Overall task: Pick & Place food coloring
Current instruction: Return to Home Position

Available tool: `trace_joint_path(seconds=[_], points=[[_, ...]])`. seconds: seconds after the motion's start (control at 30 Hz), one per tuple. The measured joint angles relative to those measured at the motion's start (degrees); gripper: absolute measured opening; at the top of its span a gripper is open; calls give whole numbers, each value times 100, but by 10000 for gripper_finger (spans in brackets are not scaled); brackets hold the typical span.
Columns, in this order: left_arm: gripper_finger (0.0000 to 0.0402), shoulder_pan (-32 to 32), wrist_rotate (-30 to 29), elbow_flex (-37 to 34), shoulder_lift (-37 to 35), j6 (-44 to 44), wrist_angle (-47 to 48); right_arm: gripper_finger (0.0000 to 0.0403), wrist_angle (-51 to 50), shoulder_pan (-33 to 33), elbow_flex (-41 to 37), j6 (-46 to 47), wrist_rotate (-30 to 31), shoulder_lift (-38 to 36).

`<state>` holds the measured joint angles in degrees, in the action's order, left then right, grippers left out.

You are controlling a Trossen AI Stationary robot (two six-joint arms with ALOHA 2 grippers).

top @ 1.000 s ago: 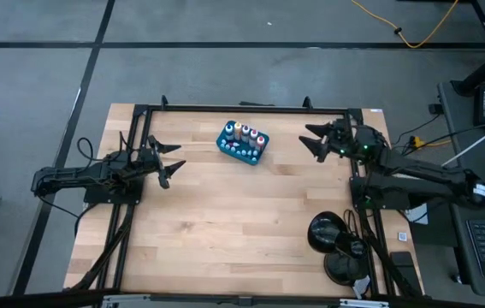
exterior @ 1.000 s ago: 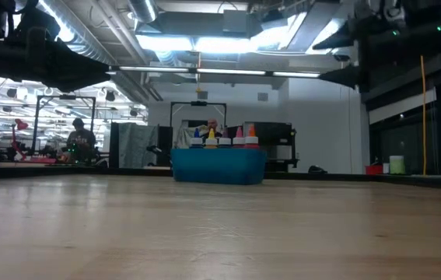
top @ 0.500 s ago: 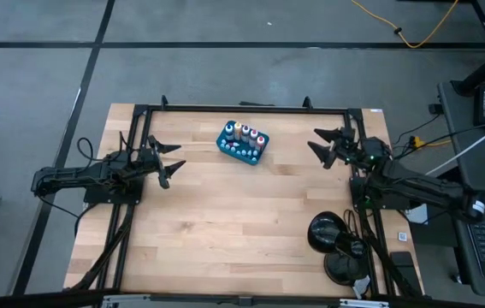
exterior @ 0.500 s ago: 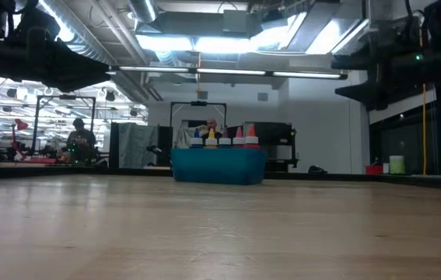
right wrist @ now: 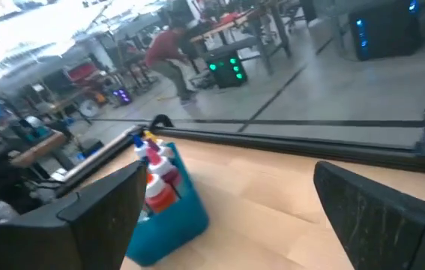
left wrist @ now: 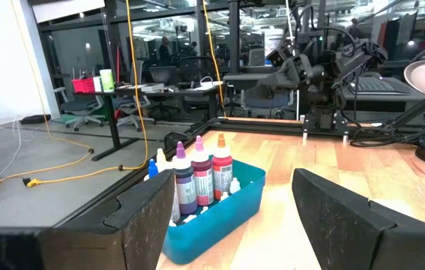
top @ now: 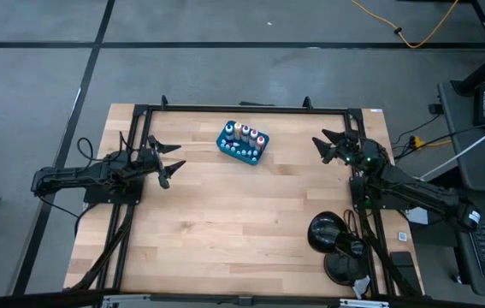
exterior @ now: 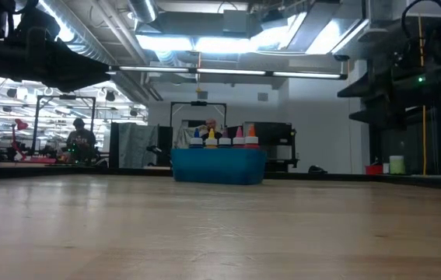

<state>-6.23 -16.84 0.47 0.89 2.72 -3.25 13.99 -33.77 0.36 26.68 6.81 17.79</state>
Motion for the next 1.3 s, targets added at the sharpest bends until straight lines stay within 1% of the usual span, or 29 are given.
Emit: trace_joint_path(seconds=[0.13,0.27,0.43,1.3], points=[[267,0,0,0,0,1,-1,382,-220,-100,2,-412,315,1],[267,0,-2,0,2,0,0,382,-348,-102,2,-774,408,0],[267,1,0,0,0,0,-2,382,-362,-102,2,-595,410,1],[267,-1,0,2,2,2,0,382,-360,-99,2,-616,411,6]])
